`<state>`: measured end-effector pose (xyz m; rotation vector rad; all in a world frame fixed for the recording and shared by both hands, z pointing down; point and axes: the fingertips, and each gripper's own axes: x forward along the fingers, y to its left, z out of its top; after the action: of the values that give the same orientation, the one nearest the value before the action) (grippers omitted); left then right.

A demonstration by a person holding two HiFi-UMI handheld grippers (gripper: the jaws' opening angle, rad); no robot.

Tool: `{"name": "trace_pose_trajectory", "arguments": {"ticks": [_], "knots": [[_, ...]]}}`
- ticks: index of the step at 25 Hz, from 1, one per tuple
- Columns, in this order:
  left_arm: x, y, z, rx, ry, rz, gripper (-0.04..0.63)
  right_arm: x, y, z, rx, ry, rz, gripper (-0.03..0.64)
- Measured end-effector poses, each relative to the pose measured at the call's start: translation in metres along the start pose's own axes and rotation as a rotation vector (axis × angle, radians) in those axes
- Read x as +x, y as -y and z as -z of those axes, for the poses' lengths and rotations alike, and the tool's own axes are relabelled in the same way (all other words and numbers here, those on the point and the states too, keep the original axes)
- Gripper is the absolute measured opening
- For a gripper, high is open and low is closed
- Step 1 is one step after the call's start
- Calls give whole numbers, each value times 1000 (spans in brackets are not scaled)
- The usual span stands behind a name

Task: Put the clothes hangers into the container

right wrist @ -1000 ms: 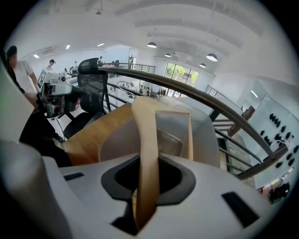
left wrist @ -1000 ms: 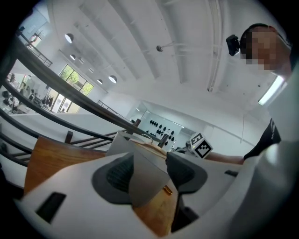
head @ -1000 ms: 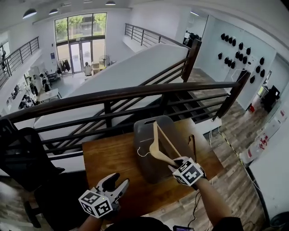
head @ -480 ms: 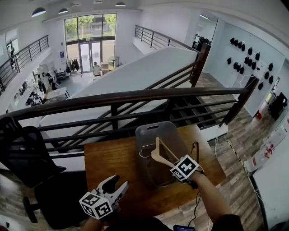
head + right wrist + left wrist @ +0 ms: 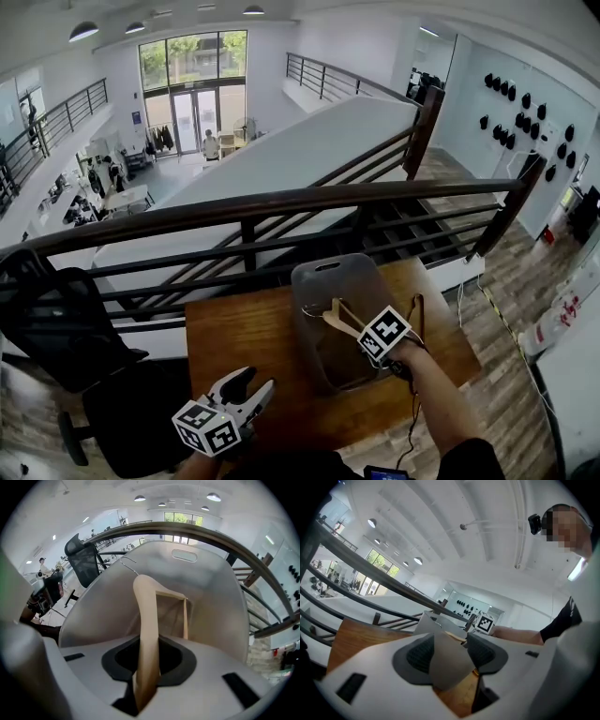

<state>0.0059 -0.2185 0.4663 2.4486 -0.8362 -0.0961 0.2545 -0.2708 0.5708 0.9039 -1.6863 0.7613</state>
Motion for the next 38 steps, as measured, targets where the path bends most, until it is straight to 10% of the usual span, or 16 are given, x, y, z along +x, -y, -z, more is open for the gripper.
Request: {"name": "trace_pose_trajectory", "arguments": {"ticks": [15, 22, 38], "knots": [[-12, -15, 0, 23, -19, -8, 225, -11, -9, -15, -64, 56, 177, 198], [-27, -25, -11, 98, -25, -30, 225, -63, -21, -37, -93, 241, 348, 206], [-43, -21, -27, 234, -7, 22, 213, -132, -98, -18, -43, 720, 563, 41]]}}
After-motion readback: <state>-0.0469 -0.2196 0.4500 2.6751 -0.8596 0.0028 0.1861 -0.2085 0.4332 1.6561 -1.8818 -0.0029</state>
